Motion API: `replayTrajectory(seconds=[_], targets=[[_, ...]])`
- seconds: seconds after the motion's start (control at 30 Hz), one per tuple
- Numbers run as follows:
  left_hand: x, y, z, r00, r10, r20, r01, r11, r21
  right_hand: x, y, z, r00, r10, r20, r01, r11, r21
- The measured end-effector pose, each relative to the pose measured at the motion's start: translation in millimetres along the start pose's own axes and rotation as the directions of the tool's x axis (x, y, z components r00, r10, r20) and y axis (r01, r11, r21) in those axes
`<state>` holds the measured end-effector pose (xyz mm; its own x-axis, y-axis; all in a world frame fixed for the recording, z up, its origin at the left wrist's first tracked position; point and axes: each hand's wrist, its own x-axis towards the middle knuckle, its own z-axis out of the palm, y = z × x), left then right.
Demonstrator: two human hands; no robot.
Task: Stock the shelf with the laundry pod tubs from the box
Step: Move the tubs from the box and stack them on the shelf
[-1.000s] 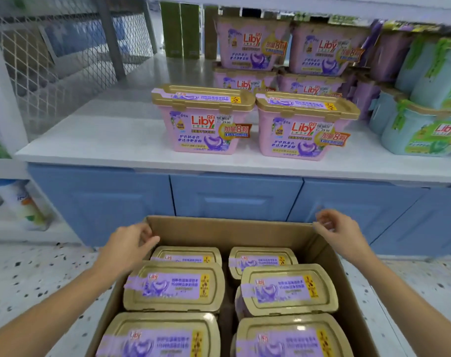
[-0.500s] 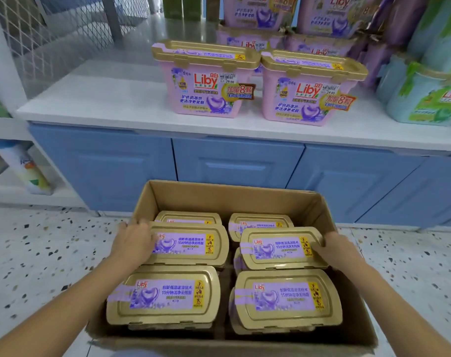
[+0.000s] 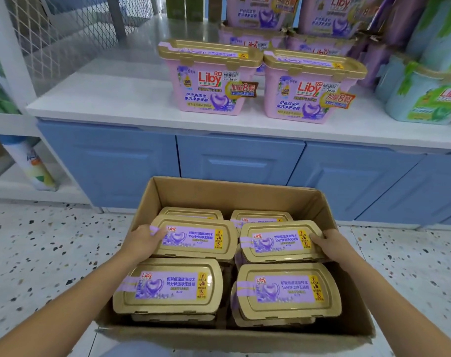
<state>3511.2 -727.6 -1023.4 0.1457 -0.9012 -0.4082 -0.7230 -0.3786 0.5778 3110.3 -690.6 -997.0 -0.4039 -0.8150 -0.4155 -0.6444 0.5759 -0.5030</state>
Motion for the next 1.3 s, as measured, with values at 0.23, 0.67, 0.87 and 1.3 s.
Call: replayTrajectory(seconds=[0.23, 0.67, 0.87, 1.3], targets=[[-10.6, 15.8, -2.1, 0.986, 0.063, -0.156, -0.04, 0.988, 0.148, -5.8, -7.2, -5.1, 0.999, -0.03, -0.037, 0.028, 0.999, -0.043], [-31.4, 113.1, -106.3, 0.91, 0.223, -0.349, -0.179, 0.972, 0.155, -20.5, -75.0, -133.9, 0.931, -0.201, -0.306, 0.245, 0.963, 0.114], [-57.2, 190.0, -188.1, 0.862, 0.309, -0.402, -0.347, 0.937, -0.023, -43.7, -138.1, -216.0, 0.887, -0.219, -0.407, 0.358, 0.882, 0.307], [-57.1, 308.9, -276.9, 0.848, 0.331, -0.414, -0.423, 0.893, -0.155, -43.3, -237.1, -318.8, 0.847, -0.233, -0.478, 0.414, 0.853, 0.318]])
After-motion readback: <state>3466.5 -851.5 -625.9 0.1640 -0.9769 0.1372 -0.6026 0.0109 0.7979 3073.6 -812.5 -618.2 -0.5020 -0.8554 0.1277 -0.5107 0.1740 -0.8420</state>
